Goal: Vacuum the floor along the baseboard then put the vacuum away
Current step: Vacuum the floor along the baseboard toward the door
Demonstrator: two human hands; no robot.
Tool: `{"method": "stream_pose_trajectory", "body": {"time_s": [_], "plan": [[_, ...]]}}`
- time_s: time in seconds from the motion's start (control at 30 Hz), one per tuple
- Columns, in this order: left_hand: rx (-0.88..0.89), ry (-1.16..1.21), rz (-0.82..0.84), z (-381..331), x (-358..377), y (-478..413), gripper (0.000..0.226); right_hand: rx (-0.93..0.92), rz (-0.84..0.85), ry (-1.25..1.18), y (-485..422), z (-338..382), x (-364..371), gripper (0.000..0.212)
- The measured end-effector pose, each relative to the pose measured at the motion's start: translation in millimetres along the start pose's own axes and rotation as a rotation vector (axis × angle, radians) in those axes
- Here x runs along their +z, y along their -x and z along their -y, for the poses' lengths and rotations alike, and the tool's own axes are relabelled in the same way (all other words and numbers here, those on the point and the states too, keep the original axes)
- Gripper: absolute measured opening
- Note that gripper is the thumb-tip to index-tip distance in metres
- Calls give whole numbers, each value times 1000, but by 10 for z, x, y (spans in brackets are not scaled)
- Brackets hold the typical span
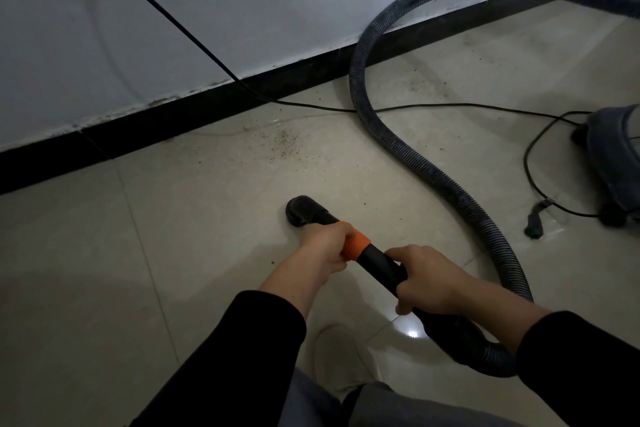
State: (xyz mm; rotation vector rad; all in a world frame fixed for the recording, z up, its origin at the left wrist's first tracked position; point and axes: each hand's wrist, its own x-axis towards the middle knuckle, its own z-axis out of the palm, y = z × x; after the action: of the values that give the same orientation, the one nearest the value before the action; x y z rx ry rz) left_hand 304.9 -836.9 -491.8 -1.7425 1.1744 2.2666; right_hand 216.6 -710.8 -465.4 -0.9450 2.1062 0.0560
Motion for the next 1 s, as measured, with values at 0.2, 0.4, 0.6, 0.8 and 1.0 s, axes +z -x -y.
{"method": "stream_pose_trajectory", "body": {"time_s": [0.2, 0.4, 0.6, 0.8, 1.0], "plan": [[-40, -59, -25, 28, -159, 21, 22, -71, 59, 13, -15, 134, 54, 53], [-37, -80, -68, 51, -417, 63, 21, -145, 89, 45, -93, 331, 148, 49], [-61, -99, -106, 82, -681, 93, 19, -205, 131, 78, -174, 560, 244, 46], [-67, -60, -105, 111, -818, 108, 19, -215, 130, 78, -194, 648, 315, 48], [41, 75, -169, 77, -703, 6, 24, -166, 43, 17, -255, 662, 312, 49]]}}
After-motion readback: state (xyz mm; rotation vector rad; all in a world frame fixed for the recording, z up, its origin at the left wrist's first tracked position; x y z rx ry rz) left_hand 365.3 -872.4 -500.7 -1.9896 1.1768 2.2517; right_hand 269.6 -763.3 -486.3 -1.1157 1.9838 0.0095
